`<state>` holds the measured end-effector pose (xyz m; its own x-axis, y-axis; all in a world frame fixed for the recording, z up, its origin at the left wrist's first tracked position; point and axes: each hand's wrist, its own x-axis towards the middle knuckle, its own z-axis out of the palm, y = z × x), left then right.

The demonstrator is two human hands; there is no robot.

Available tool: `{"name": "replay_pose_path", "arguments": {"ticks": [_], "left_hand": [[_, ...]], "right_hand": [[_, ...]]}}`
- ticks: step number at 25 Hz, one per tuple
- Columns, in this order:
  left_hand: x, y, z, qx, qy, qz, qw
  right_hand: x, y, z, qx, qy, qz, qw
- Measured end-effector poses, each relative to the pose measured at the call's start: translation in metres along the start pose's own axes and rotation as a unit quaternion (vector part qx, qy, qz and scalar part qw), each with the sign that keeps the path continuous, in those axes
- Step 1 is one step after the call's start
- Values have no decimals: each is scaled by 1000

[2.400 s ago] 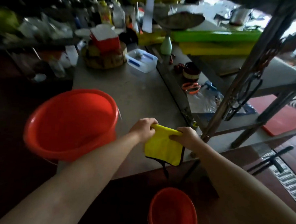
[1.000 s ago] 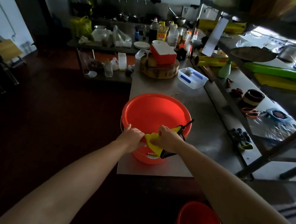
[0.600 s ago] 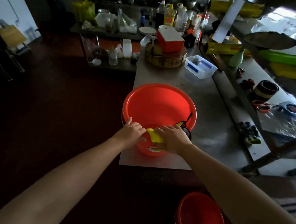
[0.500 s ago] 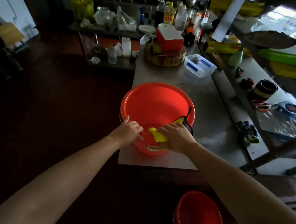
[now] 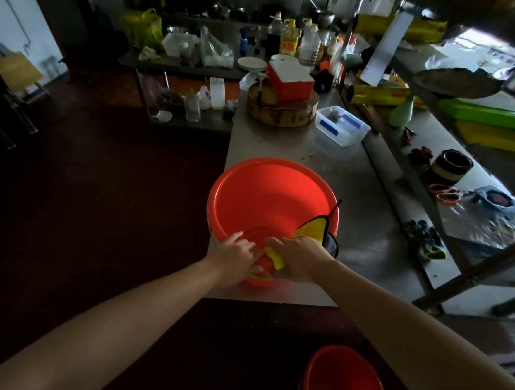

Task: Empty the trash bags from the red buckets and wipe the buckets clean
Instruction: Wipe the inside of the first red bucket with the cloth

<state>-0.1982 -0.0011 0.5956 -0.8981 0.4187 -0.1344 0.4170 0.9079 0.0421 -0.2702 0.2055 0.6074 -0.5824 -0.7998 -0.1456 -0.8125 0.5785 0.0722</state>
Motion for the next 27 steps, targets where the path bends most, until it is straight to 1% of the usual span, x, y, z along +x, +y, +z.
{"name": "replay_pose_path", "arguments": {"ticks": [3, 5, 8, 10, 11, 13, 15, 16, 18, 20, 21, 22, 24, 26, 27], "left_hand": [[-1, -10, -6, -59, 23, -8, 998], [-5, -36, -16, -54, 6, -6, 999], [-5, -62, -29, -6, -25, -15, 1000], [2, -52, -31, 62, -50, 11, 997], [6, -37, -28, 76, -54, 25, 995], [15, -4, -16, 34, -35, 26, 998], [19, 16, -6, -22, 14, 5, 1000], [20, 16, -4, -30, 36, 4, 999], [12, 1, -2, -23, 42, 25, 999], [3, -27, -4, -18, 46, 49, 998], [-2, -40, -6, -21, 47, 46, 998], [-4, -51, -9, -23, 43, 34, 998], [-6, -62, -15, 8, 11, 17, 1000], [-4, -54, -16, 44, -23, 16, 999], [-2, -42, -16, 41, -32, 16, 999]], "right_hand": [[-6, 12, 5, -6, 8, -7, 1000], [-16, 34, 10, -3, 50, -27, 998], [-24, 61, 20, -12, 128, -64, 990], [-21, 62, 23, -27, 152, -76, 985], [-18, 57, 22, -28, 156, -80, 984], [-11, 42, 22, -22, 164, -77, 983], [-9, 30, 23, -4, 159, -61, 985], [-9, 28, 24, 2, 163, -55, 985], [-18, 35, 30, 5, 191, -62, 980], [-30, 56, 35, 3, 217, -73, 974], [-34, 68, 38, -2, 226, -73, 971], [-36, 76, 38, -6, 223, -66, 972], [-35, 77, 34, -24, 198, -47, 979], [-32, 64, 30, -32, 170, -27, 985], [-32, 56, 26, -28, 155, -15, 987]]}}
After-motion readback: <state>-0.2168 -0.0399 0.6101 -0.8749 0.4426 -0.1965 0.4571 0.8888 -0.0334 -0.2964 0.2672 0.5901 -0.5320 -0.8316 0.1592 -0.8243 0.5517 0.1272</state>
